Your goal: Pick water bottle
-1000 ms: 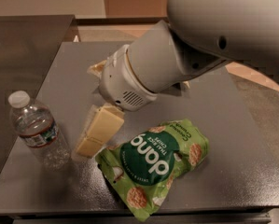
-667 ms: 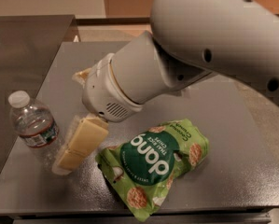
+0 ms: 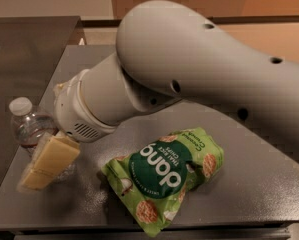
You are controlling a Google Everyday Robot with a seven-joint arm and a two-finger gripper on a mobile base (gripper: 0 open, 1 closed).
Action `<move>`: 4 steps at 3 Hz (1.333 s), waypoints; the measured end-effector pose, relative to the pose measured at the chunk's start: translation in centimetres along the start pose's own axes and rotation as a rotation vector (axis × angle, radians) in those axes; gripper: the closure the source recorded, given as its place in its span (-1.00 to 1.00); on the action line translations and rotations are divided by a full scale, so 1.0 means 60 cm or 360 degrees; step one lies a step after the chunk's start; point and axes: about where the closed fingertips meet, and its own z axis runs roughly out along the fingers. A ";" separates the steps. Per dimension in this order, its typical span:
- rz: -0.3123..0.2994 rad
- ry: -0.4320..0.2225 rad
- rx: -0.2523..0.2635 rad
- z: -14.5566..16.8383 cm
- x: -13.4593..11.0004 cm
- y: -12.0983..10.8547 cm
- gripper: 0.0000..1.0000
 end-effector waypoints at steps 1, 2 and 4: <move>0.0040 0.0012 0.0073 0.027 -0.003 -0.024 -0.65; 0.0086 -0.0010 0.0100 0.034 -0.005 -0.043 -0.19; 0.0140 -0.0128 0.0093 -0.027 -0.014 -0.083 0.74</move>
Offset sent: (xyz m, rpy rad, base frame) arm 0.0462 0.0196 -0.0105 0.0435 0.0376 -0.1212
